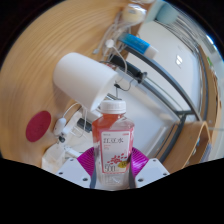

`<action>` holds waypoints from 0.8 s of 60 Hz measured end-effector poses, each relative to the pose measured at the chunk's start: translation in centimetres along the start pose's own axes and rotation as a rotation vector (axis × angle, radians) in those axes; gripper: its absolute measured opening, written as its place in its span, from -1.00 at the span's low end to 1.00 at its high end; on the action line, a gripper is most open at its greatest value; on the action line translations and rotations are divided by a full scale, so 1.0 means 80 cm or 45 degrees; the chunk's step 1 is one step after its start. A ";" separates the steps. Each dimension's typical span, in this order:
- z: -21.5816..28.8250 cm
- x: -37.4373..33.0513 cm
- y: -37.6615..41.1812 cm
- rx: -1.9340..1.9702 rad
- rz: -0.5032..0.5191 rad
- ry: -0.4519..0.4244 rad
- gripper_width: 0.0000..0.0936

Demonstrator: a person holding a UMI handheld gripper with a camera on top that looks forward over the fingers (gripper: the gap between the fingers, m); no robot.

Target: Pour water

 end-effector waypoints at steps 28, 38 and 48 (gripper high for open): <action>-0.040 -0.035 0.027 2.128 0.308 -0.003 0.00; -0.048 -0.032 0.056 2.612 0.356 0.025 0.00; -0.043 -0.023 0.077 2.822 0.389 0.050 0.00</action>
Point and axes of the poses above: the point between the fingertips, and its own axes, seen from behind it with the camera up: y to the left, z up, x forward, the way the camera looks, the point moved 10 cm from there along -x, backward, against the way the camera looks, and after that the axes turned 4 degrees about x, right-handed, at the moved point
